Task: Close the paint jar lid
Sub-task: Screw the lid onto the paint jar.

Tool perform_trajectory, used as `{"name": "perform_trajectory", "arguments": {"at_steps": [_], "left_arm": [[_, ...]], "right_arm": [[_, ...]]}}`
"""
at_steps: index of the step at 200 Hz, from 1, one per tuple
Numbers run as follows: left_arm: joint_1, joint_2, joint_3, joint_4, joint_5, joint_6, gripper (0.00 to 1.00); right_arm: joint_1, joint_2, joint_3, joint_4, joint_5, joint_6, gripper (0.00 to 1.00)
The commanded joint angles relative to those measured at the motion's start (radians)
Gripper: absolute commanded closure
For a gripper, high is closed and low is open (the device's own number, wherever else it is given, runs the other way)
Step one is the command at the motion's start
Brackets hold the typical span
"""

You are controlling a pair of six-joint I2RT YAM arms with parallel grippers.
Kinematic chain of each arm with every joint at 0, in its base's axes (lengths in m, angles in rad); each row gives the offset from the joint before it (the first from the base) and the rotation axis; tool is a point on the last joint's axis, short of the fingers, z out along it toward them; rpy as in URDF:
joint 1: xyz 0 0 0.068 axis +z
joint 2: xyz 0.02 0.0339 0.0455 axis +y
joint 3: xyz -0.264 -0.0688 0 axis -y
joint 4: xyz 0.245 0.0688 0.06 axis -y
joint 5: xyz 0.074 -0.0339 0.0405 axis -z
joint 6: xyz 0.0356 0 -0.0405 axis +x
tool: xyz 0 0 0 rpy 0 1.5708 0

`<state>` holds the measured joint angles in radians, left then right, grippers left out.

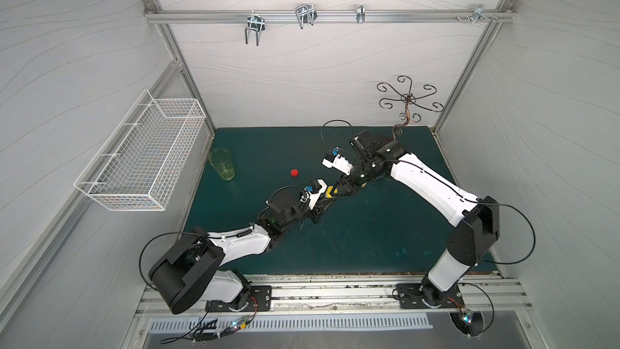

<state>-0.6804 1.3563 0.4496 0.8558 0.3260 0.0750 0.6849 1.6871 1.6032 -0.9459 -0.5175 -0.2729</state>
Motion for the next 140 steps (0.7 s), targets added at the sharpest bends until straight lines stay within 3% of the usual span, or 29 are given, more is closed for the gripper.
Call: {"name": "perform_trajectory", "arguments": {"at_steps": [1, 10, 37, 70, 110, 140], "left_arm": [[0.005, -0.006, 0.062, 0.057, -0.009, 0.012, 0.93], [0.005, 0.011, 0.068, 0.077, -0.031, 0.016, 0.93], [0.004, 0.131, 0.117, 0.204, -0.148, 0.038, 0.93], [-0.004, 0.363, 0.218, 0.454, -0.288, 0.054, 0.93], [-0.002, 0.517, 0.317, 0.540, -0.285, 0.002, 0.93], [0.019, 0.485, 0.265, 0.551, -0.274, -0.018, 0.93]], "right_arm": [[0.001, 0.011, -0.012, 0.031, -0.002, 0.055, 0.75], [0.003, 0.012, -0.015, 0.056, 0.001, 0.099, 0.76], [0.029, 0.034, -0.038, 0.200, 0.065, 0.416, 0.75], [0.086, 0.086, -0.044, 0.318, 0.247, 0.688, 0.72], [0.096, 0.102, -0.022, 0.340, 0.304, 0.733, 0.71], [0.077, 0.050, -0.027, 0.296, 0.308, 0.667, 0.60]]}}
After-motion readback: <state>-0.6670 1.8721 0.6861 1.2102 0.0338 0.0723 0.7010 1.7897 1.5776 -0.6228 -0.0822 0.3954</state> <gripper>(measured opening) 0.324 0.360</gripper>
